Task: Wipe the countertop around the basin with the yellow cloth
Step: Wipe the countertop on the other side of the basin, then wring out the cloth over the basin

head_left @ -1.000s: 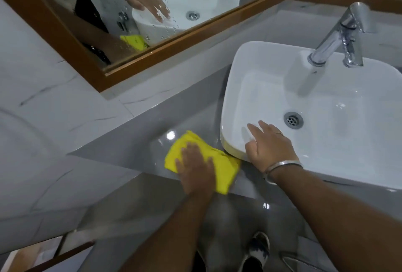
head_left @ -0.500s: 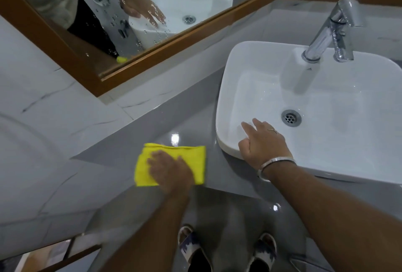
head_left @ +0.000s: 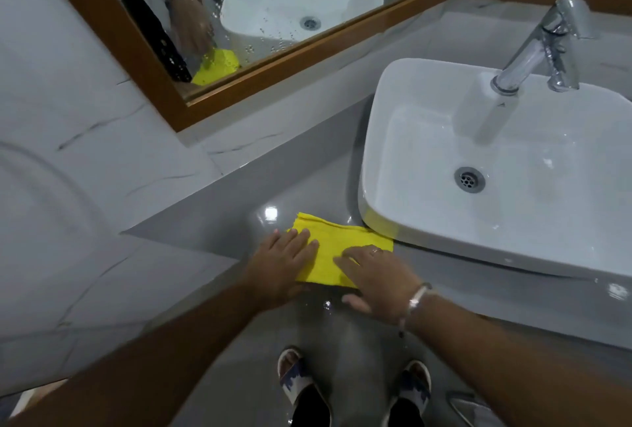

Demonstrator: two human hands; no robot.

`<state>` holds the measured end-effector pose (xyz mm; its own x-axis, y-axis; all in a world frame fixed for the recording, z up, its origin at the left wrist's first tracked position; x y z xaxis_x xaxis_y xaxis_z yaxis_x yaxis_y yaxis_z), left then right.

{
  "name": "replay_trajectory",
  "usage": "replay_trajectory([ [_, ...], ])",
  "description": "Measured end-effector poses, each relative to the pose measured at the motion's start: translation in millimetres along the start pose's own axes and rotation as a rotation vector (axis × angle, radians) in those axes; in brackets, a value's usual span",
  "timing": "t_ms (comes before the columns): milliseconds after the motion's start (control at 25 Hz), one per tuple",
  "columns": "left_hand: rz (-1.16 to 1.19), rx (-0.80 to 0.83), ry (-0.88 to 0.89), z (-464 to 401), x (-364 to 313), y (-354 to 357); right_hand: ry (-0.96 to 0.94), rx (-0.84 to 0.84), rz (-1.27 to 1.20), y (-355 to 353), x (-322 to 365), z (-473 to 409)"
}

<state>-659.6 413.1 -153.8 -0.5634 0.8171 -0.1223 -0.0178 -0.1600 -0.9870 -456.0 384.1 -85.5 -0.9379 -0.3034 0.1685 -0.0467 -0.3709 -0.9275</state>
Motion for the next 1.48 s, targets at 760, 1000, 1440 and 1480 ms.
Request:
replay_trajectory([
  [760, 0.084, -0.625, 0.327, -67.3, -58.0, -129.6, 0.590, 1.150, -1.491, -121.9, -39.0, 34.9],
  [1000, -0.003, -0.191, 0.318, -228.3, -119.7, -217.7, 0.615, 1.455, -1.192, -164.5, -151.1, 69.5],
  [1440, 0.910, 0.571, -0.296, -354.4, -117.6, -170.1, 0.210, 0.102, 0.251, -158.1, -278.3, -6.6],
  [1480, 1.055, 0.523, -0.357, -356.0, -120.2, -164.9, 0.138, 0.015, 0.275, -153.6, -287.4, -11.3],
])
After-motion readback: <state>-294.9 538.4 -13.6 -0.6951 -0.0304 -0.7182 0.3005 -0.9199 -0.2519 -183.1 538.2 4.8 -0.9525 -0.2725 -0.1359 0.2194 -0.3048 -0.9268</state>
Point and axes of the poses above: each hand's wrist, its own z-axis away from the middle knuckle, its own y-axis out of the palm, x = y × z, the point moved 3 cm from there along -z, towards the middle knuckle, and after that the axes turned 14 degrees about y, right-handed, at the moved point
